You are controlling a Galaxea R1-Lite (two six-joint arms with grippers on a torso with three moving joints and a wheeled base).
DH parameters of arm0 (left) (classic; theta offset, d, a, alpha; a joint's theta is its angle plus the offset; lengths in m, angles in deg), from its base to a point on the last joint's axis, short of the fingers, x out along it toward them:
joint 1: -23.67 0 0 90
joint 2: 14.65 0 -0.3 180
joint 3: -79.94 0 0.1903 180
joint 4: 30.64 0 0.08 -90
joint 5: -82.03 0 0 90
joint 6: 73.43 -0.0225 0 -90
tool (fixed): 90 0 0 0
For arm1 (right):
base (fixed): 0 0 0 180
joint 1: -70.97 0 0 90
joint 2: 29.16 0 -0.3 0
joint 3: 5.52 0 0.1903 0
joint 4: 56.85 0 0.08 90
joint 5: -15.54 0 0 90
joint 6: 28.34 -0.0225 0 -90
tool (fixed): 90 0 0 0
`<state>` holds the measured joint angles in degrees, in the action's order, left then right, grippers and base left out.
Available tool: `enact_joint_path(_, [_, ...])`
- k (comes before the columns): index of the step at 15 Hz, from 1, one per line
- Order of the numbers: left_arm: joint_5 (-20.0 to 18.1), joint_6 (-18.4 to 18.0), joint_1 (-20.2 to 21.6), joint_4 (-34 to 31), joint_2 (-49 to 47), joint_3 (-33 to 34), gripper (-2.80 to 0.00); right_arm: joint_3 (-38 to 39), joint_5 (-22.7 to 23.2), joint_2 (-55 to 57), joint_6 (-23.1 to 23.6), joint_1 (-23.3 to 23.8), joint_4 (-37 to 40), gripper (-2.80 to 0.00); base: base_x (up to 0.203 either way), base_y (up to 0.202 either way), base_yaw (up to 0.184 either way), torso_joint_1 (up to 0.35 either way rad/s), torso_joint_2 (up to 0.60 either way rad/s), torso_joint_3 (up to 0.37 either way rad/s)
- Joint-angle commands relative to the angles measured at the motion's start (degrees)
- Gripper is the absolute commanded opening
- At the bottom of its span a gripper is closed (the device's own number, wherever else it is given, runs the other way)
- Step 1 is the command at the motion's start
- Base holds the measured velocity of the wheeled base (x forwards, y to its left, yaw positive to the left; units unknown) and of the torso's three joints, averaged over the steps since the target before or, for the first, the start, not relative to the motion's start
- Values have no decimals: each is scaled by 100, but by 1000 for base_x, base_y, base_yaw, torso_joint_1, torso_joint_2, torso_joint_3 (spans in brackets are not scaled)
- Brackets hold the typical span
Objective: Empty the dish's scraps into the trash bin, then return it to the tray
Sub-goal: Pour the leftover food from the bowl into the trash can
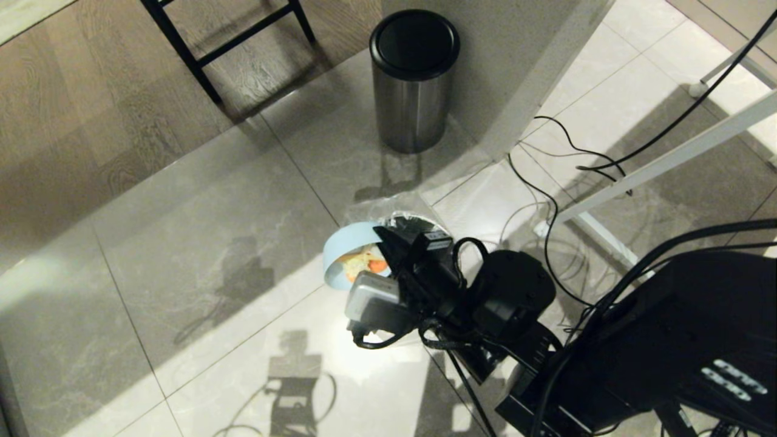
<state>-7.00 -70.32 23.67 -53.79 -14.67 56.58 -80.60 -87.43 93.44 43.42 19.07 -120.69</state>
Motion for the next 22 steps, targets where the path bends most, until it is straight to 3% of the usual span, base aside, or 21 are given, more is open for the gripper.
enact_joint_path(1, [0, 6, 0, 4, -6, 0, -280, 42, 3, 2, 99, 70, -274, -280, 0, 0, 0, 0, 0, 0])
enact_joint_path(7, [0, 6, 0, 4, -6, 0, -280, 213, 23, -228, 26, 381, -274, -280, 0, 0, 0, 0, 0, 0])
enact_joint_path(15, [0, 6, -4, 4, -6, 0, -280, 171, 40, -224, -737, 631, -274, -280, 0, 0, 0, 0, 0, 0])
enact_joint_path(17, [0, 6, 0, 4, -6, 0, -280, 46, 291, -224, -766, 754, -274, -280, 0, 0, 0, 0, 0, 0])
enact_joint_path(22, [0, 6, 0, 4, -6, 0, -280, -171, 1458, -279, -754, 955, -274, -280, 0, 0, 0, 0, 0, 0])
